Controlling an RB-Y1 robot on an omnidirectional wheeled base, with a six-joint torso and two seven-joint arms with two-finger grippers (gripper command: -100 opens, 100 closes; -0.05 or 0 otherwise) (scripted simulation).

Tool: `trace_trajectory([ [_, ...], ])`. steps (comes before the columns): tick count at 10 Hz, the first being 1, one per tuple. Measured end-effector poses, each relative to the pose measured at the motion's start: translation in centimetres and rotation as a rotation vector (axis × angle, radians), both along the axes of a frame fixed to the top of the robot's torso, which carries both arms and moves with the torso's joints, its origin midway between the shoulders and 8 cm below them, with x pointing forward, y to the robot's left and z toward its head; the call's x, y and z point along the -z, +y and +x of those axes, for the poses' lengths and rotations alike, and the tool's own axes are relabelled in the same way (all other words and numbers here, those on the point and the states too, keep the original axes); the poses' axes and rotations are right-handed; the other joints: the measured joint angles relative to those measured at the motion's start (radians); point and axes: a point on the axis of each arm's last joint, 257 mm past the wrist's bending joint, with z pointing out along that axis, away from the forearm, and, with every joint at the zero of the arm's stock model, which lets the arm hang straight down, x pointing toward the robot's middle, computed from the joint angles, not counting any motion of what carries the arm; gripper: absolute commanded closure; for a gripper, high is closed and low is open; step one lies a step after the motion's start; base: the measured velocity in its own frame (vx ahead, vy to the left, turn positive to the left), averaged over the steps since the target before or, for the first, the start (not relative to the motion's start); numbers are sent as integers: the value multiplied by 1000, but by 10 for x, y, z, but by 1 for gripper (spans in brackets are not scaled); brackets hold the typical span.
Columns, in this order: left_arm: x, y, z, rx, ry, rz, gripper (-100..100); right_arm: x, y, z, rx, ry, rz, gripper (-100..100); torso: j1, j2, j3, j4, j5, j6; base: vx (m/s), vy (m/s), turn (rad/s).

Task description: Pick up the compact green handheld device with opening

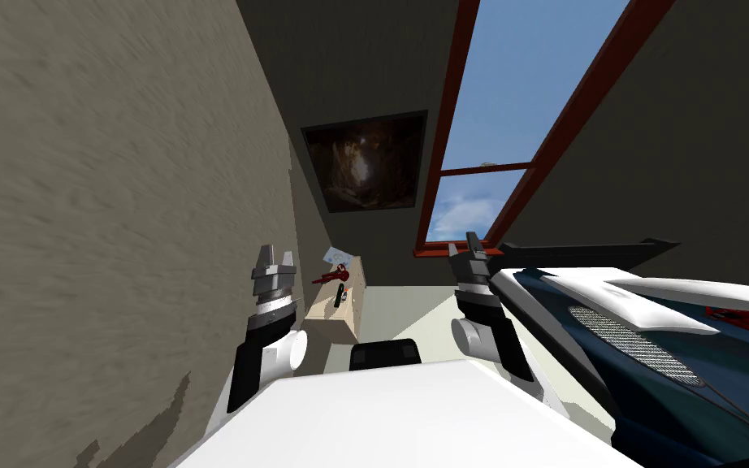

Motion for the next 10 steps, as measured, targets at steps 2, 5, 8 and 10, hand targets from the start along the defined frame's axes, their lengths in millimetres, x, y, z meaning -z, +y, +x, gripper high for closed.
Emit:
trace_trajectory([
  [2, 8, -7, 7, 26, 28, 47, -100, 0, 0, 0, 0, 0, 0, 0, 1, 0, 0, 0, 0, 0, -8, 8, -37],
  [5, 35, -13, 24, 61, 100, 123, -100, 0, 0, 0, 0, 0, 0, 0, 2, 1, 0, 0, 0, 0, -15, 20, -52],
  [8, 64, -18, 43, 81, 178, 184, -100, 0, 0, 0, 0, 0, 0, 0, 2, 1, 0, 0, 0, 0, -13, 22, -49],
  [10, 80, -17, 50, 87, 214, 208, -100, 0, 0, 0, 0, 0, 0, 0, 1, 0, 0, 0, 0, 0, -12, 14, -48],
])
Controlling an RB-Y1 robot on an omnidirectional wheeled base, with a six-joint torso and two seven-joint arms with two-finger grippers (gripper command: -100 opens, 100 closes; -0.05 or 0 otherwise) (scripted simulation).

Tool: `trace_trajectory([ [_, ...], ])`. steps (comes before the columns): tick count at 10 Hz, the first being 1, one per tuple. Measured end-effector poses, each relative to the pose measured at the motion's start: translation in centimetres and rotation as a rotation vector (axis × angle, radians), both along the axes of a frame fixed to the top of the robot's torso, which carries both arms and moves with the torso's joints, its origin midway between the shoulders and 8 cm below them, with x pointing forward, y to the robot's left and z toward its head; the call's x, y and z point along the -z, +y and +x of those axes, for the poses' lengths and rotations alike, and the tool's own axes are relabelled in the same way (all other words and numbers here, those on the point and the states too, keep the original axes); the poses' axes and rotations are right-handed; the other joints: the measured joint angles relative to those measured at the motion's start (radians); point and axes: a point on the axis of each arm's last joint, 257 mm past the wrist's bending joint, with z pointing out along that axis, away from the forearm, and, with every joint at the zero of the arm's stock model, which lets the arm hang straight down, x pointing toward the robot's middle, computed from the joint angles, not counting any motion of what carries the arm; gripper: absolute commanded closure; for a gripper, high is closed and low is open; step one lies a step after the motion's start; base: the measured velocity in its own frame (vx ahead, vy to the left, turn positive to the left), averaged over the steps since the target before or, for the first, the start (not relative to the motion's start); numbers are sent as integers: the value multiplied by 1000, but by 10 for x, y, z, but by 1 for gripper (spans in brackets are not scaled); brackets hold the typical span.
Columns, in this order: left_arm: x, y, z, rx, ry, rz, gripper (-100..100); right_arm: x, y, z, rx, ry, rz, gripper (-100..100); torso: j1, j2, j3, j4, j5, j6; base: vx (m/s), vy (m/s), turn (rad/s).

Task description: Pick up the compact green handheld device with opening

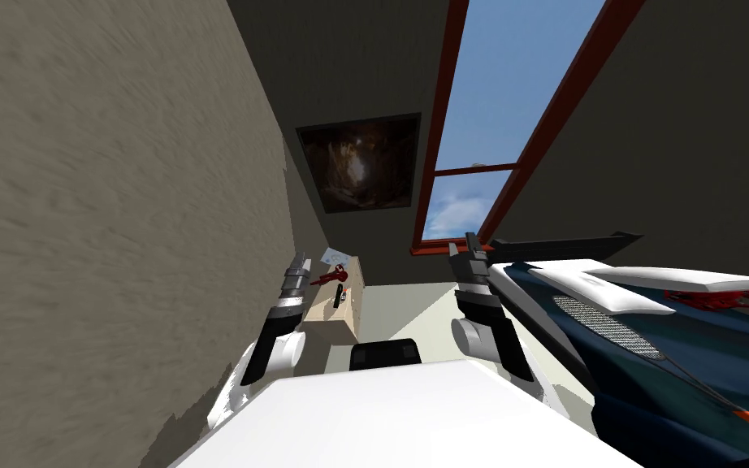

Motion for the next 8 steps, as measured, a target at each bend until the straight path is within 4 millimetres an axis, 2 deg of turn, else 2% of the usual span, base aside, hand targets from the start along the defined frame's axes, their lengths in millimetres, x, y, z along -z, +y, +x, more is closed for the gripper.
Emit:
trace_trajectory([
  [8, 77, 11, 35, -1, 174, 113, -100, 0, 0, 0, 0, 0, 0, 0, 0, 0, 0, 0, 0, 0, -16, 24, -54],
])
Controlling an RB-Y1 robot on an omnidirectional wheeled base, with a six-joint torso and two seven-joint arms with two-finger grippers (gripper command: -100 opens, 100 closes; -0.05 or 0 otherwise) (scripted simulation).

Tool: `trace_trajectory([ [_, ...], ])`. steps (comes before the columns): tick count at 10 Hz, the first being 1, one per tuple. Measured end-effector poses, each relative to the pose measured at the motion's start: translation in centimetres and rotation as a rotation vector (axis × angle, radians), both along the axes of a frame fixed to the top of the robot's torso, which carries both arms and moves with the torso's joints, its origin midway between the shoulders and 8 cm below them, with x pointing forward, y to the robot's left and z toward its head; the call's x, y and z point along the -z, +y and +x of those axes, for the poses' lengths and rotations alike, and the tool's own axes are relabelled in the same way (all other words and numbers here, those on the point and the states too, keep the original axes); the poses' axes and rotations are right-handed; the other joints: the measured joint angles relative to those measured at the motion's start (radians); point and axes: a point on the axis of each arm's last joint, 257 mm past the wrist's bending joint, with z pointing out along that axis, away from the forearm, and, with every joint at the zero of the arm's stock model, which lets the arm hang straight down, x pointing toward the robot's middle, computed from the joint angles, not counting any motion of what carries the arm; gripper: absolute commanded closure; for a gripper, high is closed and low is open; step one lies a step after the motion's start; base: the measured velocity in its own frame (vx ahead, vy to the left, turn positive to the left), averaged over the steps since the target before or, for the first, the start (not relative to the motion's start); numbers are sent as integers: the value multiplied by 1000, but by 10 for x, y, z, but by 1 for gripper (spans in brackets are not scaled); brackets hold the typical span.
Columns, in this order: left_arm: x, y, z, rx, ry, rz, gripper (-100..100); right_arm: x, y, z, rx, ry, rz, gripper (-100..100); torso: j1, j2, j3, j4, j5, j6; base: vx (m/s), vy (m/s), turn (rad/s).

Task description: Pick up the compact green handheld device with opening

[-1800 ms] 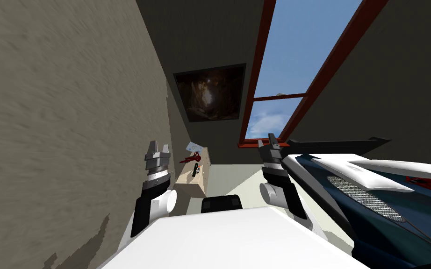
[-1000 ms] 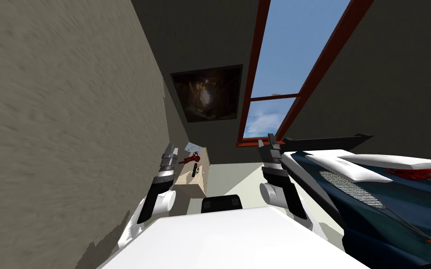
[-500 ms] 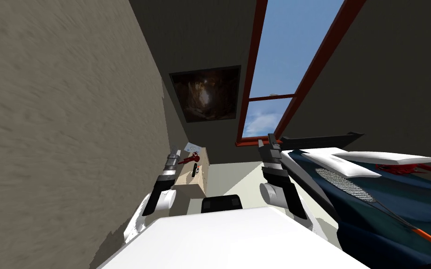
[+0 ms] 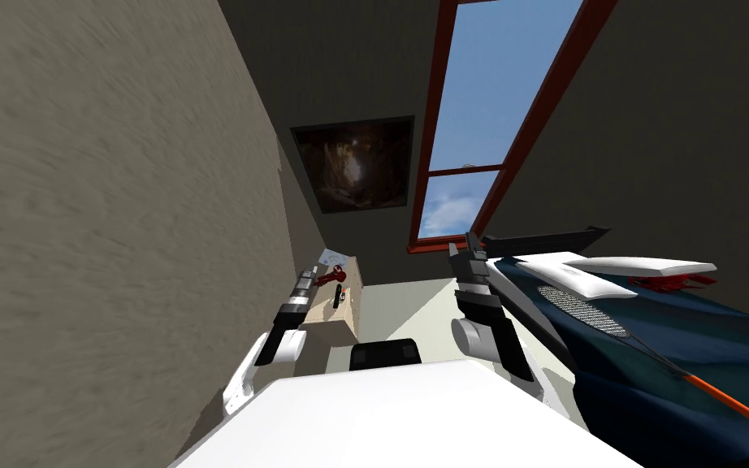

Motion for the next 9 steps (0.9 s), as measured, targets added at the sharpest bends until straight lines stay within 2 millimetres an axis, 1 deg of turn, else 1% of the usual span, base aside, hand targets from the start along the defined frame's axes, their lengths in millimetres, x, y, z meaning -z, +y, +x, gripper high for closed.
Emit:
trace_trajectory([
  [4, 36, 7, 9, -7, 75, 49, -100, 0, 0, 0, 0, 0, 0, 0, 0, 0, 0, 0, 0, 0, -16, 19, -51],
  [5, 48, 8, 12, -10, 95, 57, -100, 0, 0, 0, 0, 0, 0, 0, 0, 0, 0, 0, 0, 0, -14, 15, -73],
  [7, 74, 19, 18, -15, 153, 98, -100, 0, 0, 0, 0, 0, 0, 0, 0, 0, 0, 0, 0, 0, -17, 26, -85],
  [9, 95, 25, 21, -22, 205, 131, -100, 0, 0, 0, 0, 0, 0, 0, -1, 0, 0, 0, 0, 0, -11, 10, -50],
])
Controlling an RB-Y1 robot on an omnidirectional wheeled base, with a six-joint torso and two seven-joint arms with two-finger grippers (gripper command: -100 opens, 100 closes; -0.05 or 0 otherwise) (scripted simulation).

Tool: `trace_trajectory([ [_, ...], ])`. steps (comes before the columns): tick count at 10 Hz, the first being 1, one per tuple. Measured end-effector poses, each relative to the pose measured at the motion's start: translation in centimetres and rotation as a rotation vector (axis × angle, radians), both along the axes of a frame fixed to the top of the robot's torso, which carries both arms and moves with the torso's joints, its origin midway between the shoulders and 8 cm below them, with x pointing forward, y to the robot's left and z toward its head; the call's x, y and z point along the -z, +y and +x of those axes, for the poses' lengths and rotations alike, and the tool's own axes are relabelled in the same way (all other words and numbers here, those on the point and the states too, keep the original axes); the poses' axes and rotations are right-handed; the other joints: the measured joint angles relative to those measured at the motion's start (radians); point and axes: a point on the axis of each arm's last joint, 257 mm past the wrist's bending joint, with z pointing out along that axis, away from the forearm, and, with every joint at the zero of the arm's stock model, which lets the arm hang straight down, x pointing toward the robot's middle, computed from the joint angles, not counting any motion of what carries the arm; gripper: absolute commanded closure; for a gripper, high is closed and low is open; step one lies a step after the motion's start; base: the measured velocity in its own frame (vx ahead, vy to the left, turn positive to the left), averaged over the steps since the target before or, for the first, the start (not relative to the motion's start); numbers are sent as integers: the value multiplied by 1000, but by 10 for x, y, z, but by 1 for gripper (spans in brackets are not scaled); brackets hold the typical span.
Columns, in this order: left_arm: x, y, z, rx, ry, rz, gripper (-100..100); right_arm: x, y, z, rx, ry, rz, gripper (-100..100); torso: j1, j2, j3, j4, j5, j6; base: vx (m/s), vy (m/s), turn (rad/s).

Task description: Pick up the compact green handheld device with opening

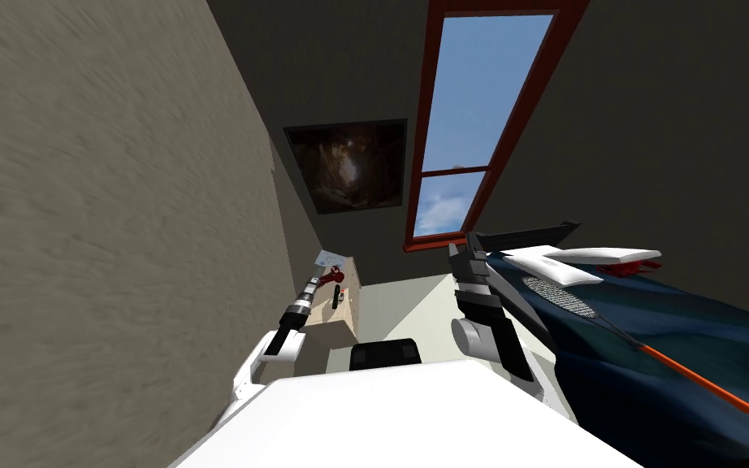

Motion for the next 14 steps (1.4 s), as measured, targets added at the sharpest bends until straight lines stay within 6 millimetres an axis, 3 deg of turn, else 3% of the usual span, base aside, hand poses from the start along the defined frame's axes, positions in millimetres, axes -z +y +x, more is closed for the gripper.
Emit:
trace_trajectory([
  [7, 72, 22, 8, -7, 164, 130, -100, 0, 0, 0, 0, 0, 0, 0, -1, -1, -1, 0, 0, 0, -3, 0, -67],
  [14, 150, 49, -3, -8, 355, 287, -100, 0, 0, 0, 0, 0, 0, 0, -3, -2, -1, 0, -1, 0, 10, -19, -67],
])
